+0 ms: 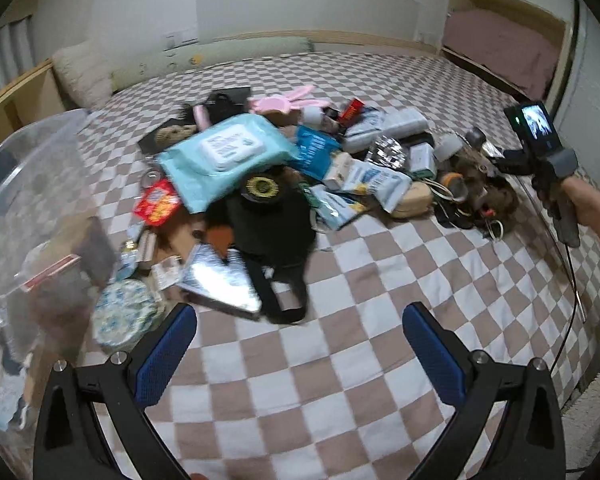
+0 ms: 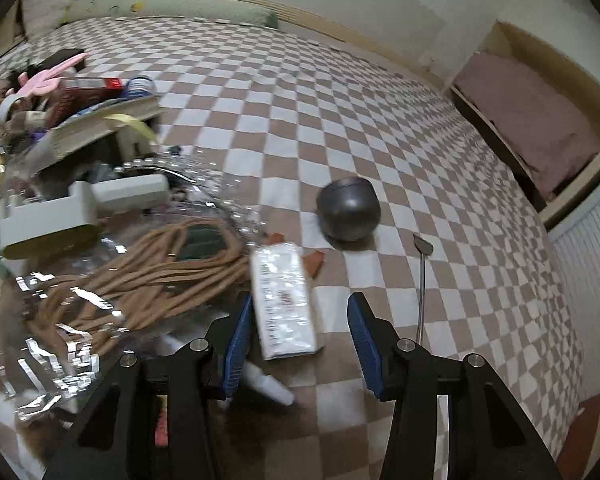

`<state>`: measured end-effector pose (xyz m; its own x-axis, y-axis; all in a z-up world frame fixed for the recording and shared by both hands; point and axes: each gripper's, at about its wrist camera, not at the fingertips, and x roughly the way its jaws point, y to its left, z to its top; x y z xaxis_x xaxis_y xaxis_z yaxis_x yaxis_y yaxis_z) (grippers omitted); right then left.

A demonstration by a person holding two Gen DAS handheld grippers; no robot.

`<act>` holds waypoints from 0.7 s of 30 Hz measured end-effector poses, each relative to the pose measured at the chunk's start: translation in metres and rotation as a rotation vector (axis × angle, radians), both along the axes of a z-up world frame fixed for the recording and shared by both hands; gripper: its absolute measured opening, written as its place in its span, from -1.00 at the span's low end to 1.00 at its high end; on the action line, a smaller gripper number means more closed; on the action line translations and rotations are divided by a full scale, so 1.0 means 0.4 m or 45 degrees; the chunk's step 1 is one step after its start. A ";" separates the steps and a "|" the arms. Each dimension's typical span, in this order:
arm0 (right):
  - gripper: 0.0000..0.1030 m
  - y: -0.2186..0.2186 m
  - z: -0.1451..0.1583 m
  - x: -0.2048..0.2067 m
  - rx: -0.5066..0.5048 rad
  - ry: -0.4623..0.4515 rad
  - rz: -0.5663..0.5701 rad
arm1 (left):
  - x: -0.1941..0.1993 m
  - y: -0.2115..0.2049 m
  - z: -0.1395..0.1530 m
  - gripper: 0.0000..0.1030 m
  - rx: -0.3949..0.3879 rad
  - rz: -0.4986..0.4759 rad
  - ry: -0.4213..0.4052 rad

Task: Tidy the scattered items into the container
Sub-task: 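Reach the right gripper to the white boxed item and close on it, then lift the white box with the right gripper while the left gripper grasps a white-blue bag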

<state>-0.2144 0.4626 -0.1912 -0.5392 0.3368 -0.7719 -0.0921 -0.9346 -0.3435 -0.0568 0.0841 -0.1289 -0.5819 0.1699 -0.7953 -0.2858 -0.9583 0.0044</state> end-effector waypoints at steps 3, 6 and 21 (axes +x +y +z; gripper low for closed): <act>-0.40 0.040 -0.007 -0.003 -0.066 0.031 -0.067 | -0.021 0.043 -0.029 1.00 -0.002 -0.040 0.017; -0.49 0.076 -0.007 0.004 -0.167 0.094 -0.123 | -0.046 0.081 -0.051 1.00 0.004 -0.075 0.037; -0.51 0.108 0.044 0.186 -0.635 0.351 -0.229 | -0.258 0.238 -0.165 0.79 0.515 -0.131 -0.242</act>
